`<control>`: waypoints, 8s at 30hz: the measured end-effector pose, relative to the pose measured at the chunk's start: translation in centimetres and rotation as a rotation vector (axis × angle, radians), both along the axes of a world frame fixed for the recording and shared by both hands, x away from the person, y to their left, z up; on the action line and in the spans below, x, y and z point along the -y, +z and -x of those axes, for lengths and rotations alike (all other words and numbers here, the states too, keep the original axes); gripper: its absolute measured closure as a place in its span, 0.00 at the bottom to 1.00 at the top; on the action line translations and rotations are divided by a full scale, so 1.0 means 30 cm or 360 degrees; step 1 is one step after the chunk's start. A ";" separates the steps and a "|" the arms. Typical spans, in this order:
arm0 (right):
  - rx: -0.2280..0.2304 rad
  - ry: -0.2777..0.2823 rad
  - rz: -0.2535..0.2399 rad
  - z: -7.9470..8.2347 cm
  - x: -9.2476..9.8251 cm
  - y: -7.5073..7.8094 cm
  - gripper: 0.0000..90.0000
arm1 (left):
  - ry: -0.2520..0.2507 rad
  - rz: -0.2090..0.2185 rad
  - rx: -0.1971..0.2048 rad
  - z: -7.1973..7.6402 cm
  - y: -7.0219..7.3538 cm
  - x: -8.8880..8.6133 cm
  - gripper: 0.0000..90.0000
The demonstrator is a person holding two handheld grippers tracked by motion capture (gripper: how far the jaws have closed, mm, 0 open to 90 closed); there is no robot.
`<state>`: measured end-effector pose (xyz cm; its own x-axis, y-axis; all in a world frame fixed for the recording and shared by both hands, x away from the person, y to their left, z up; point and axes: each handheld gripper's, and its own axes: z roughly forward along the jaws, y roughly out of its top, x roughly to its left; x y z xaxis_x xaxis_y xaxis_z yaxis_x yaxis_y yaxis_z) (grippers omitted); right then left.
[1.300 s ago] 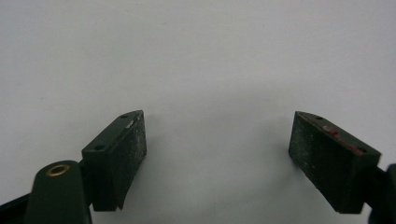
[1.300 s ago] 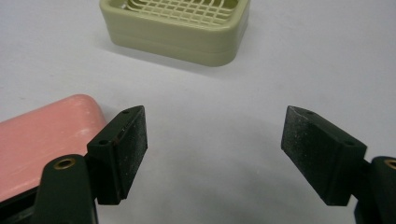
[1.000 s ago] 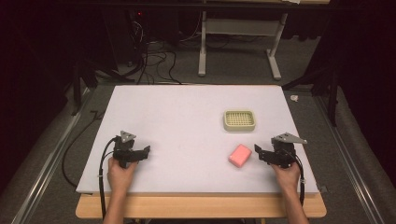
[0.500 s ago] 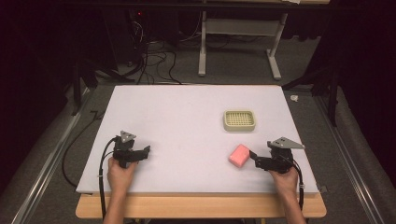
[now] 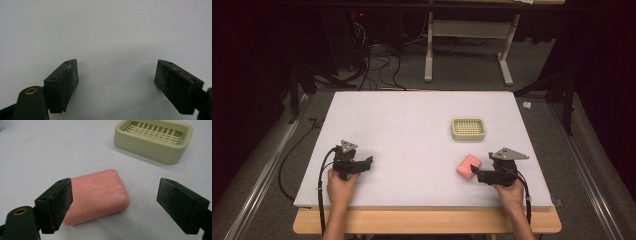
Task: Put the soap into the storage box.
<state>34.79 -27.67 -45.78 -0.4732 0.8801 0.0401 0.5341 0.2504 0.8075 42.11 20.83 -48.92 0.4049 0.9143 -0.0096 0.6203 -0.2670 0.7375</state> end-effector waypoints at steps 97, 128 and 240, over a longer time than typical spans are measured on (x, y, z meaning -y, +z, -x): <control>-0.0156 0.0148 0.0044 -0.084 -0.085 0.009 0.15 | -0.0001 0.0002 -0.0002 0.000 0.000 -0.001 0.22; -0.0048 0.0071 -0.0006 -0.177 -0.062 0.158 0.15 | -0.0002 0.0002 -0.0002 0.000 0.000 -0.001 0.22; -0.0231 -0.0347 0.0006 -0.467 -0.075 0.105 0.15 | -0.0001 -0.0001 0.0001 0.000 0.000 0.000 0.22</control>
